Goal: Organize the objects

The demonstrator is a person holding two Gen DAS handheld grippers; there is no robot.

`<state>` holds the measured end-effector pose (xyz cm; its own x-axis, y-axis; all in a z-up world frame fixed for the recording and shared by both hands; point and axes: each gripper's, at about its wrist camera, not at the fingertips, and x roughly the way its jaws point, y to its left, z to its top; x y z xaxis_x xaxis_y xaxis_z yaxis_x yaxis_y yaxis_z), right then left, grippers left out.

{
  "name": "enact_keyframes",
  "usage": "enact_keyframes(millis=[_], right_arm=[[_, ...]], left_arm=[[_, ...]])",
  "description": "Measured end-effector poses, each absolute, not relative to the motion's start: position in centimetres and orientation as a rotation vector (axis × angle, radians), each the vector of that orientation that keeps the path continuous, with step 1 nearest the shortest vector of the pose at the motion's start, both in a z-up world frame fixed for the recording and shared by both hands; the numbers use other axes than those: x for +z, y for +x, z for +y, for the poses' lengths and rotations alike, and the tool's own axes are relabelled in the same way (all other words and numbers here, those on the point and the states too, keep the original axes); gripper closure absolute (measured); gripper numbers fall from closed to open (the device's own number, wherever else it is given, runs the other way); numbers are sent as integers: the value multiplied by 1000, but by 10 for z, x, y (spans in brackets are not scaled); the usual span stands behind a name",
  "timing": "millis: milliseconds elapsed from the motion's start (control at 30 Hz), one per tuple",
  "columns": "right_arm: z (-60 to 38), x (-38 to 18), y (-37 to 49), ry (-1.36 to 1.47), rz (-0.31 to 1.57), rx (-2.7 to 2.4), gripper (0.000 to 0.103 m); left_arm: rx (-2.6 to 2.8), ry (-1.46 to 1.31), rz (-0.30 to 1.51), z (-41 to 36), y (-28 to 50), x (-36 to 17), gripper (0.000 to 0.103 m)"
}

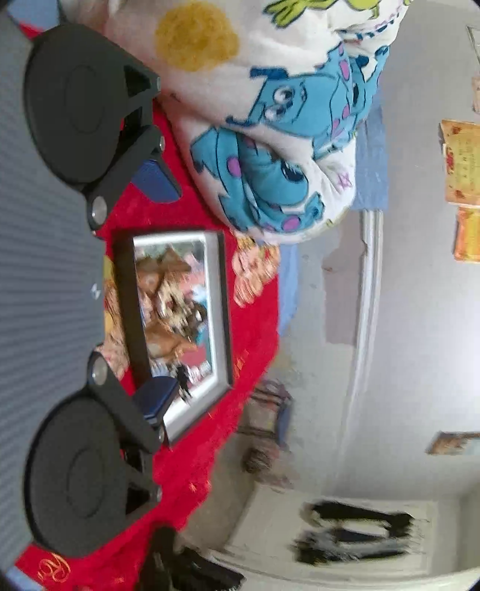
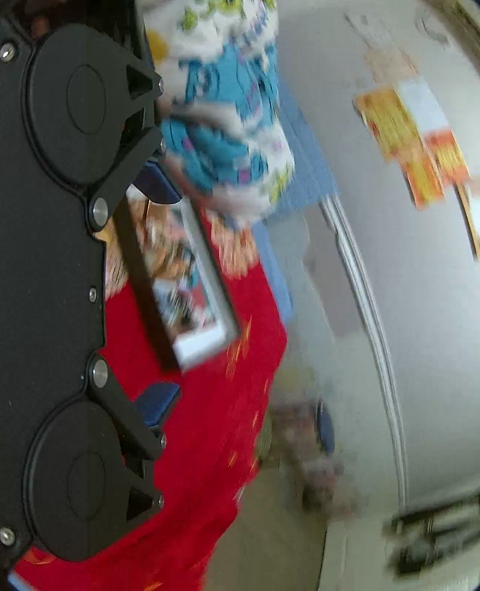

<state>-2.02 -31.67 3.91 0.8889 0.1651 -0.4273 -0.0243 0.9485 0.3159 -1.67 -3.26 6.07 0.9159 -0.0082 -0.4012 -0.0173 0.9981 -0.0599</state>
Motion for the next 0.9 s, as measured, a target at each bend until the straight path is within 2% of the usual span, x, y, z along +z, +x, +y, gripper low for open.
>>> enact_keyframes(millis=[200, 500, 900], right_arm=[[-279, 20, 10, -21, 482, -34, 0], [-257, -6, 38, -48, 558, -13, 0], [-251, -36, 63, -11, 668, 9, 0]], left_arm=[[46, -15, 533, -42, 2, 29, 0], [157, 65, 735, -54, 3, -13, 0], [128, 0, 841, -46, 15, -20, 0]])
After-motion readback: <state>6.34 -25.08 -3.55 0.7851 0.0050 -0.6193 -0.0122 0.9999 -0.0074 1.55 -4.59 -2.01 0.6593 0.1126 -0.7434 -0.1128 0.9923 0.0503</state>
